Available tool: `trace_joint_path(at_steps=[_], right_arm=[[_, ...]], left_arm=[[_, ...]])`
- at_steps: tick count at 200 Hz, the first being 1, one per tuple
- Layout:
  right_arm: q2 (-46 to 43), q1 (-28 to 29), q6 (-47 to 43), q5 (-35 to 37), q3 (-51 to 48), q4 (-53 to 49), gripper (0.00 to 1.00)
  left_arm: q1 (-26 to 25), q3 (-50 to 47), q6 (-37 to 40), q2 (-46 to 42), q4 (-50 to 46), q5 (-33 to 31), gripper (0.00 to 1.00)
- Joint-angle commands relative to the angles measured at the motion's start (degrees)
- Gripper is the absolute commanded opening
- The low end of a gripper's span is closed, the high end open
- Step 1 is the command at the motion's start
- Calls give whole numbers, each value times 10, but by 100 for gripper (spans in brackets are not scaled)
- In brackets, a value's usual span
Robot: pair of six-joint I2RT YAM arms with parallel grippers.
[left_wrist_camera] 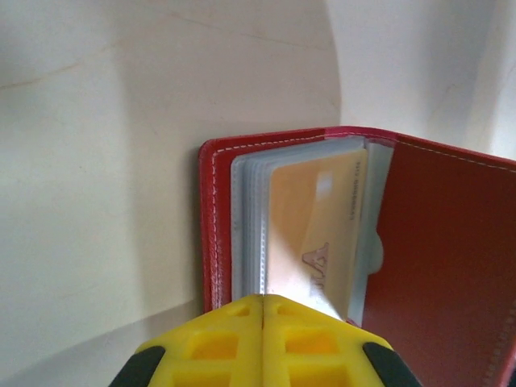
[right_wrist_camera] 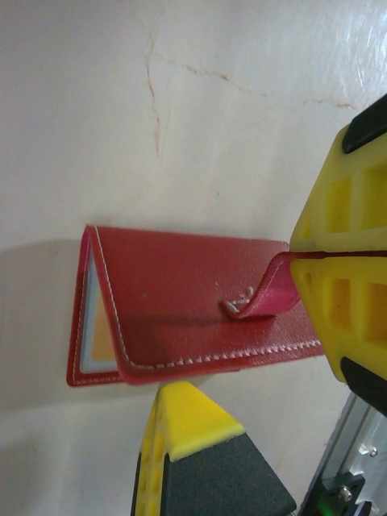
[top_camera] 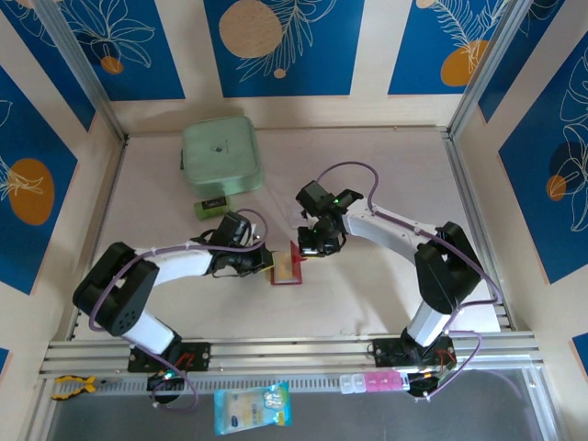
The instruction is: Take the credit cards out of the card holder
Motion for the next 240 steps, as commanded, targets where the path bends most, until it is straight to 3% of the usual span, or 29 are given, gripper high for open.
trace_joint_path(at_steps=[1,126,240], right_arm=[[-19,-7,-9,1,-18,-3,0],[-15,-60,-27,-3,-116,56,1],[-14,-87,-58,80,-129,16,32]], left_arm=[[-7,16,2,17,6,11,5],[-10,11,14,28,-40,-24,4],[-10,11,11,44,-55,-32,5]])
